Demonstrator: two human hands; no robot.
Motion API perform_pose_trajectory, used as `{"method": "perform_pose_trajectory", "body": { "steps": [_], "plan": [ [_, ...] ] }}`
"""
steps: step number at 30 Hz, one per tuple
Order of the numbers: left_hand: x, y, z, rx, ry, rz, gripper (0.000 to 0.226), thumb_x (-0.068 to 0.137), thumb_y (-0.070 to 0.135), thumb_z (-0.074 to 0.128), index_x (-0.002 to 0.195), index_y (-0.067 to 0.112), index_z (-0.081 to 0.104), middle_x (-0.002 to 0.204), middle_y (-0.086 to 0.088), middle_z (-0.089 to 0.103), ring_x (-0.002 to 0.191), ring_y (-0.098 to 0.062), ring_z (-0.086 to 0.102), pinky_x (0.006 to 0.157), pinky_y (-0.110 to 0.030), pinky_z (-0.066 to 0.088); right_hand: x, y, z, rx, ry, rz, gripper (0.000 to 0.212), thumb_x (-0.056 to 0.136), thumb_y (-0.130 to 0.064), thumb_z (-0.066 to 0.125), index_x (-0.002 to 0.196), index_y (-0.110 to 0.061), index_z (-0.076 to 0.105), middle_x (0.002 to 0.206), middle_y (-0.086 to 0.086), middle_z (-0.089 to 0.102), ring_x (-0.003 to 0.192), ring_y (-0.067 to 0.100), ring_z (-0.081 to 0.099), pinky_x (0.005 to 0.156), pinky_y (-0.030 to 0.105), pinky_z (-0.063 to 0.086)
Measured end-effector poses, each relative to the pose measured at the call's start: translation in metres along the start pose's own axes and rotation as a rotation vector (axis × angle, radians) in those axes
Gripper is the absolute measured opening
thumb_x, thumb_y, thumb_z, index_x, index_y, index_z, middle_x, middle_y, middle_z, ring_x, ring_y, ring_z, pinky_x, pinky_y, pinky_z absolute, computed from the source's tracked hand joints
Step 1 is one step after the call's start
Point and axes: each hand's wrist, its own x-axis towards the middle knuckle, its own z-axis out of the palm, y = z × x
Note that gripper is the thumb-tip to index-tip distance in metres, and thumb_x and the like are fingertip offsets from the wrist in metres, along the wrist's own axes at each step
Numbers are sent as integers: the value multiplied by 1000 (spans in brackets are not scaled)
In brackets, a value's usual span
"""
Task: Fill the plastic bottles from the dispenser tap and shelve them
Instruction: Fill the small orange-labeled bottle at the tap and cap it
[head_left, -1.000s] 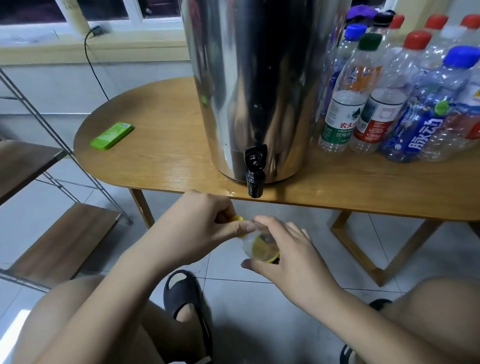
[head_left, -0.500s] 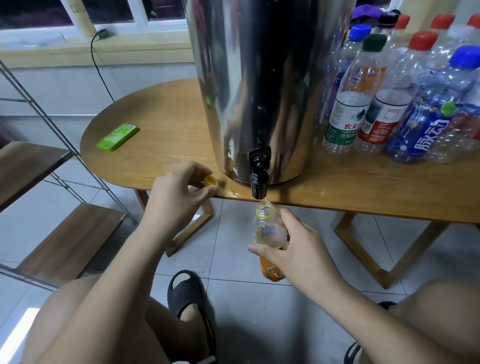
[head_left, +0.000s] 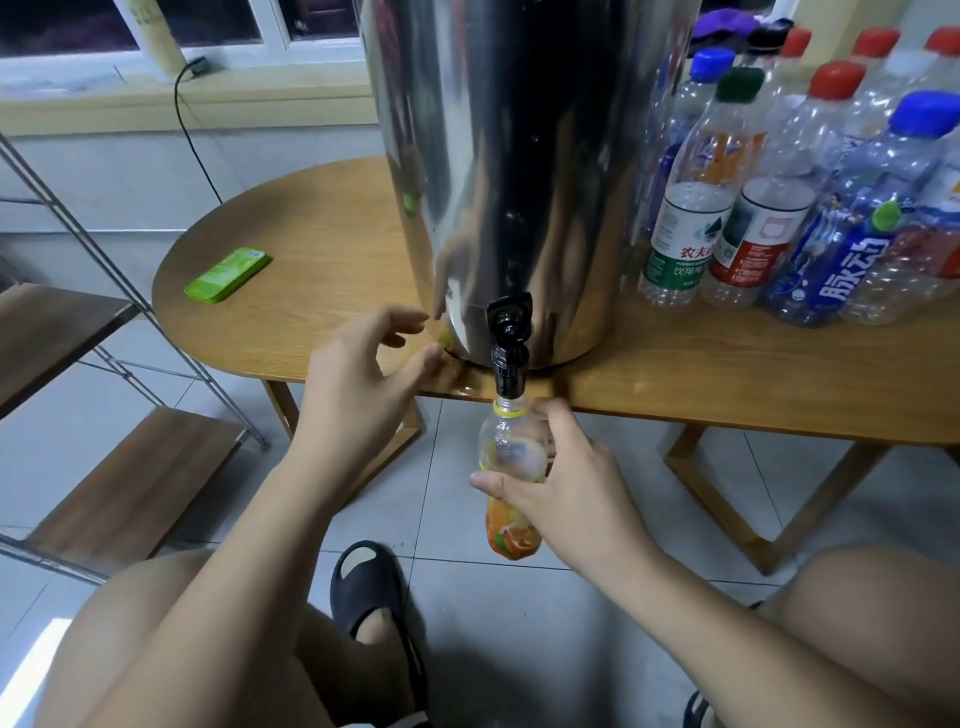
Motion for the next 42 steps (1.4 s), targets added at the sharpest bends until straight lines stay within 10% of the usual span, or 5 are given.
{"method": "perform_pose_trajectory", "body": {
  "steps": [4, 7, 12, 18, 42],
  "plan": [
    [-4, 40, -7, -360, 1, 21, 16, 111, 29, 65, 125, 29, 72, 112, 11, 80, 113, -12, 74, 91, -32, 57, 0, -8, -1, -39, -5, 9, 76, 76, -64, 90, 131, -43, 42, 111, -25, 66, 98, 9, 63, 70, 12, 46],
    [-7, 63, -9, -479, -30, 101, 21, 114, 27, 57, 126, 21, 73, 114, 4, 80, 112, -18, 74, 91, -33, 56, 1, -11, -1, -58, 32, -3, 74, 79, -60, 90, 133, -41, 41, 110, -19, 69, 102, 22, 70, 72, 29, 49],
    [-5, 71, -2, -422, -91, 174, 14, 105, 29, 73, 117, 23, 79, 105, 1, 78, 101, -24, 74, 89, -46, 58, 2, -9, 1, -96, 118, -76, 72, 79, -57, 91, 131, -37, 45, 112, -12, 76, 100, 30, 72, 69, 32, 44],
    [2, 75, -2, -318, -89, 249, 15, 101, 26, 79, 113, 17, 81, 99, 9, 80, 91, -16, 73, 78, -18, 50, 3, -10, -2, -60, 88, -54, 72, 79, -56, 91, 132, -44, 44, 114, -15, 75, 104, 24, 70, 72, 29, 41],
    [-16, 64, -4, -138, 35, 459, 16, 103, 10, 76, 117, 10, 83, 111, 9, 81, 101, -2, 76, 85, -19, 54, 1, -6, 0, -25, 47, -53, 74, 80, -56, 91, 132, -38, 41, 108, -13, 72, 104, 30, 72, 73, 31, 48]
  ]
}}
